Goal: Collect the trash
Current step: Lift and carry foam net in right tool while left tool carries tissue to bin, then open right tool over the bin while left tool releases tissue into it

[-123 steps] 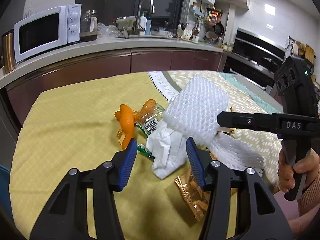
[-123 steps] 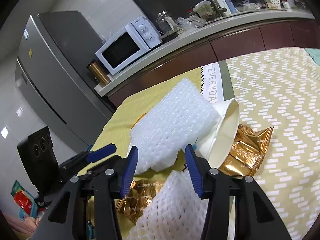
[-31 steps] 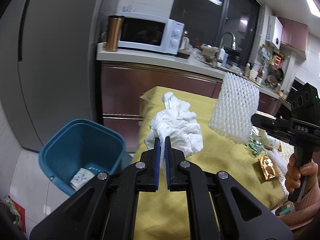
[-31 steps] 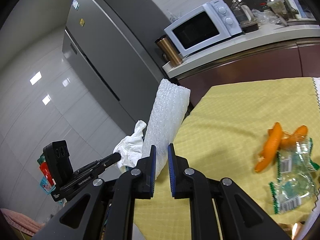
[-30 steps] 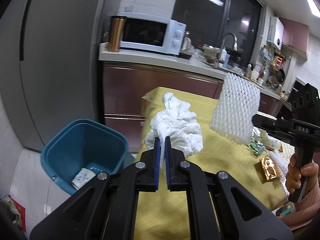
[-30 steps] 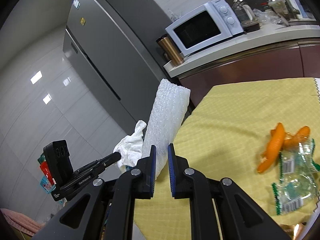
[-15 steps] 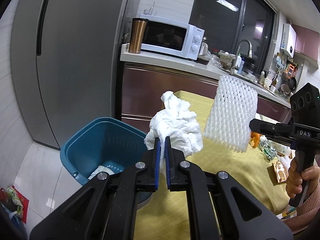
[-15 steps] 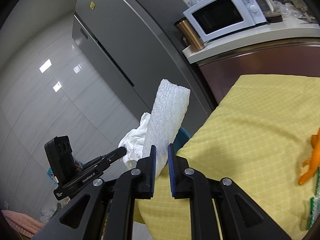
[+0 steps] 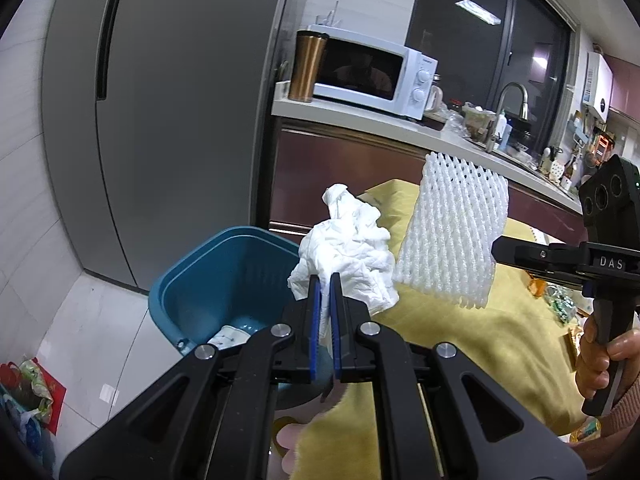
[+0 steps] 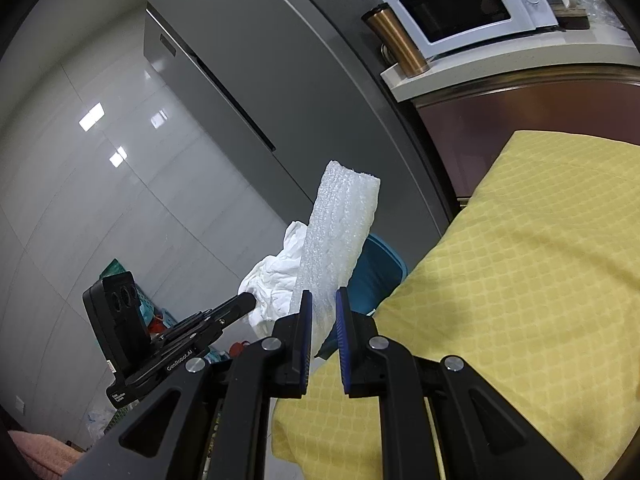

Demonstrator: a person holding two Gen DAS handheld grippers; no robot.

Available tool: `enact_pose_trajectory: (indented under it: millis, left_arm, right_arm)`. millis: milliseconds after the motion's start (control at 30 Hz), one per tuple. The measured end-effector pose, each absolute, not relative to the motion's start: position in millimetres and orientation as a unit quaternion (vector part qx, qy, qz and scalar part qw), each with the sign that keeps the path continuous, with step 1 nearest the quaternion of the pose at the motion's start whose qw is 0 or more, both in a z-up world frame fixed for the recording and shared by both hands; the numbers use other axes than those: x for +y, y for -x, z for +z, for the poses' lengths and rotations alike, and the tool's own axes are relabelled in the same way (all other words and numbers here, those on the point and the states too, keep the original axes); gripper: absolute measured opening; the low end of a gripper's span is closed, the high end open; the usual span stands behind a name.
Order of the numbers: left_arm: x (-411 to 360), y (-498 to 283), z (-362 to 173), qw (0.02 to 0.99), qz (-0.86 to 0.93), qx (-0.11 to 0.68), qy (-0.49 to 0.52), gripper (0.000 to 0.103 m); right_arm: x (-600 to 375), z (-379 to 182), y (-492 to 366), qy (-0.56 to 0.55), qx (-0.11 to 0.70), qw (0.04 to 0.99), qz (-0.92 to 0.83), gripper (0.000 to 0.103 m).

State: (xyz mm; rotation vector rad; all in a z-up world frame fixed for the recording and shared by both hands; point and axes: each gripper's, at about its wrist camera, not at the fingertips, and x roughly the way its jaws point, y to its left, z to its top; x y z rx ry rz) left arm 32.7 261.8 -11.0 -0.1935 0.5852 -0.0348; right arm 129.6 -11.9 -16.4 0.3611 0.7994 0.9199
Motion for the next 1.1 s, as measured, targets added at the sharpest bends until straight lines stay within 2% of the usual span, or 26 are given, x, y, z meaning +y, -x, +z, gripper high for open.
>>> enact_pose_trajectory:
  millis: [1100]
  left_arm:
    - [313, -91, -91, 0.918, 0.054, 0.368, 0.137, 0.006]
  right_arm:
    - [94, -72, -187, -0.084, 0.492, 0.77, 0.397, 0.011]
